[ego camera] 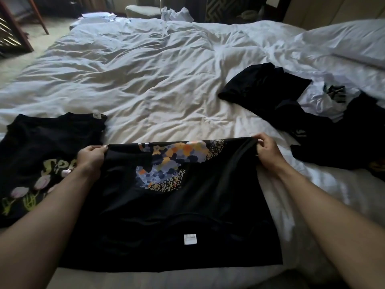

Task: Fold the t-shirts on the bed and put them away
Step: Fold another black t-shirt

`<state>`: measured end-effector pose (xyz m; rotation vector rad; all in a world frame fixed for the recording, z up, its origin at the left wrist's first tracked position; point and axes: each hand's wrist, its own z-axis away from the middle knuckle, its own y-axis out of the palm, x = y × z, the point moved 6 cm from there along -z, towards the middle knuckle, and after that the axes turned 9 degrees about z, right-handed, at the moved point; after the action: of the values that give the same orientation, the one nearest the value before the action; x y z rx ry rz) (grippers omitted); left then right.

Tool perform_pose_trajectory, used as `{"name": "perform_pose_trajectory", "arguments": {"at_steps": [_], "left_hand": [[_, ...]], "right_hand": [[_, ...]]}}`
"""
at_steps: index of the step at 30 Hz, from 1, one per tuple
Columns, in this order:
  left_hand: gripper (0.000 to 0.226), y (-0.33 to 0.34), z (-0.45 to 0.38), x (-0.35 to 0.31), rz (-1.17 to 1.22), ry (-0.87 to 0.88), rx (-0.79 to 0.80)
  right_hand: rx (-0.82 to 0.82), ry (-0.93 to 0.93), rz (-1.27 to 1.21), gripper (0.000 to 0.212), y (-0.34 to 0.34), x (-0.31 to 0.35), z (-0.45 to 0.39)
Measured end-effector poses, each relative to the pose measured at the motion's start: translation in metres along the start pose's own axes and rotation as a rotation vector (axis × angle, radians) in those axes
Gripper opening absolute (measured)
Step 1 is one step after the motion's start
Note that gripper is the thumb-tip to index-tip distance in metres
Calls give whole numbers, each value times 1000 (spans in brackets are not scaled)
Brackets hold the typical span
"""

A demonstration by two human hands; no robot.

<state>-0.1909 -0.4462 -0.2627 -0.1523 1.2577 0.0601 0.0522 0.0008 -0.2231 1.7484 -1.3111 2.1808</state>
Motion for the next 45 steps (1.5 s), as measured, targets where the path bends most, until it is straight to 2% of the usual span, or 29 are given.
{"name": "perform_pose_trajectory", "arguments": {"at_steps": [2,4,5,8,12,13,14,16,17,19,21,23,25,29,32,34,39,43,45], "left_hand": [[16,0,0,1,-7,9,-22],[7,1,2,0,-39,39,-44],[11,1,1,1,-49,47,-57],[21,1,4,-3,-96,61,-39],[31,-1,8,-7,-199,67,14],[38,1,12,-10,-224,75,55],[52,3,15,-12,-259,98,106],[69,5,20,-12,-403,142,170],[65,5,23,-13,-448,160,182],[54,1,27,-14,-503,206,147],[44,-1,30,-16,-546,245,112],[41,0,40,-19,-612,299,108],[48,-3,55,-19,-698,360,105],[65,-12,102,-7,-970,463,116],[57,-25,130,3,-1079,483,112],[52,-34,143,3,-1101,467,88],[63,-57,170,11,-1108,396,19],[42,-64,178,25,-856,521,114],[41,-68,178,27,-757,561,163]], "right_hand": [[-66,51,-58,26,-2,-7,2],[-128,61,-32,23,-3,-8,2],[-141,61,4,24,-3,-9,1],[-80,93,-12,16,1,-8,2],[-25,271,-330,17,5,-10,9],[-7,330,-396,17,7,-11,13],[8,376,-407,28,9,-12,15],[66,348,-179,54,12,-8,15],[60,301,-30,54,14,-9,12],[17,254,135,41,19,-8,15],[-56,257,136,26,17,-5,23],[-139,254,165,26,11,-1,34],[-158,258,242,35,11,7,51],[-134,214,559,67,23,25,95],[-120,239,704,75,27,30,129],[-87,290,725,74,27,27,147],[-79,293,732,58,18,20,177],[-106,200,602,36,18,10,192],[-124,146,521,32,17,7,198]]}}
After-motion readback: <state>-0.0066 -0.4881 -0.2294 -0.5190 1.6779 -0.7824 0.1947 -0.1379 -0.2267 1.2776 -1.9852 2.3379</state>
